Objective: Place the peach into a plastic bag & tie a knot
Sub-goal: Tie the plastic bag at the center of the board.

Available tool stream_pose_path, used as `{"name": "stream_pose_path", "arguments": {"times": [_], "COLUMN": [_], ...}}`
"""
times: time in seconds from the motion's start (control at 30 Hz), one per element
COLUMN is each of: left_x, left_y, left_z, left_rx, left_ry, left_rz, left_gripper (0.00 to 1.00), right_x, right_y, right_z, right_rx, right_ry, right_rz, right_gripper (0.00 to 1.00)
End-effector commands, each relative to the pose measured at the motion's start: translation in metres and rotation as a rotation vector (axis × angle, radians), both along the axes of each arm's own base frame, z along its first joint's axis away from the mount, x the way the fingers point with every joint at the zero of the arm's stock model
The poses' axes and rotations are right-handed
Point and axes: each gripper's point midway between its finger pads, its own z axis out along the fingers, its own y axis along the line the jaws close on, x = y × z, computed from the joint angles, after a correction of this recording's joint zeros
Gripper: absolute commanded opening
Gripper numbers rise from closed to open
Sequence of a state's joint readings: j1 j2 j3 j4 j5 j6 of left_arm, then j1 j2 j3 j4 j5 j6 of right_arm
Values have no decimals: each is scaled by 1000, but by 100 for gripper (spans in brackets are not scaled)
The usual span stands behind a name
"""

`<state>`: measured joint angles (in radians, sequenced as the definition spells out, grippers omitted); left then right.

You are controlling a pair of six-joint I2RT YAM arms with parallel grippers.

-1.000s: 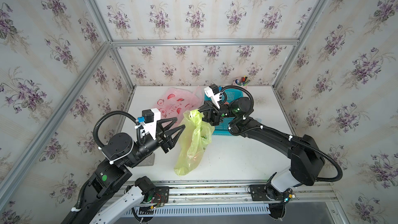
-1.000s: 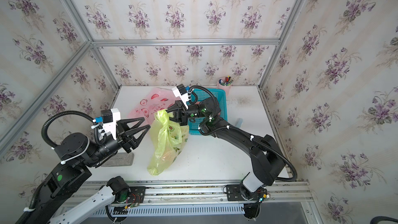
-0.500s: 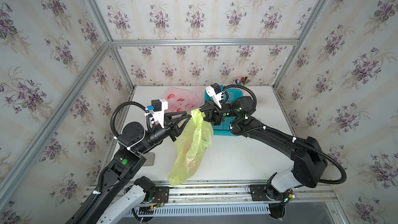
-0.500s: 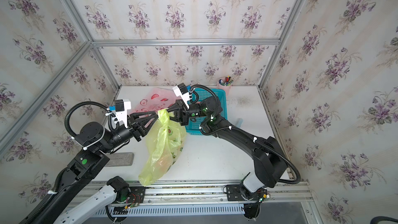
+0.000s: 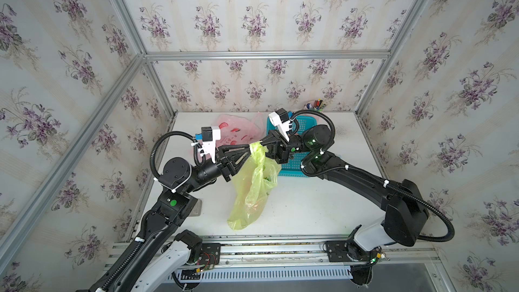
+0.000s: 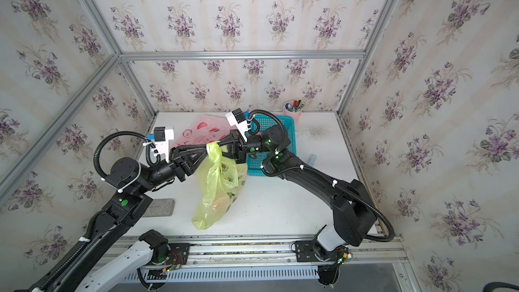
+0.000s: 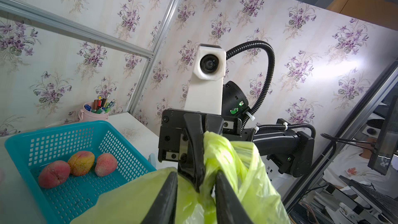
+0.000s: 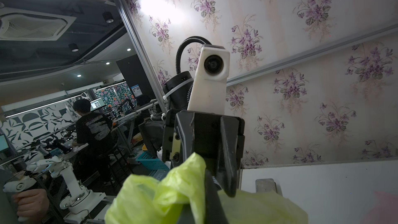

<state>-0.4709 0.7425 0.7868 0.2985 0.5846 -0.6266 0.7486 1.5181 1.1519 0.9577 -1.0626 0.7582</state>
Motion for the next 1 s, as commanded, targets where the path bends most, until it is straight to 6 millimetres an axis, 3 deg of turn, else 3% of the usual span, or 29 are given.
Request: {"name": "stream_pose_path", "arguments": {"times": [0.0,0.27,0.63,0.87,0.97], "left_x": [-7,-3,-9,-12,-13], "left_y": [0,-3,-6,-8,-8], "left_z": [10,3,19,20,22], "left_rx": [-39,-55,-72,-63,-68], "left_ry": [-34,-14,-74,-82,-91], "left_rz": [-29,-42,-85,-103,-105], "left_gripper": [29,28,31,19,8], "right_x": [3,4,3,2,0], "right_y": [-3,-4,-3,-3,-3], "right_z": [9,17,16,16,16], "right_rx": [31,47,36,35,35], "right_ry": [-24,-24,-17,-18,-17], "right_rz": [-30,-29,-20,-14,2], "right_gripper": [0,0,0,0,0]}}
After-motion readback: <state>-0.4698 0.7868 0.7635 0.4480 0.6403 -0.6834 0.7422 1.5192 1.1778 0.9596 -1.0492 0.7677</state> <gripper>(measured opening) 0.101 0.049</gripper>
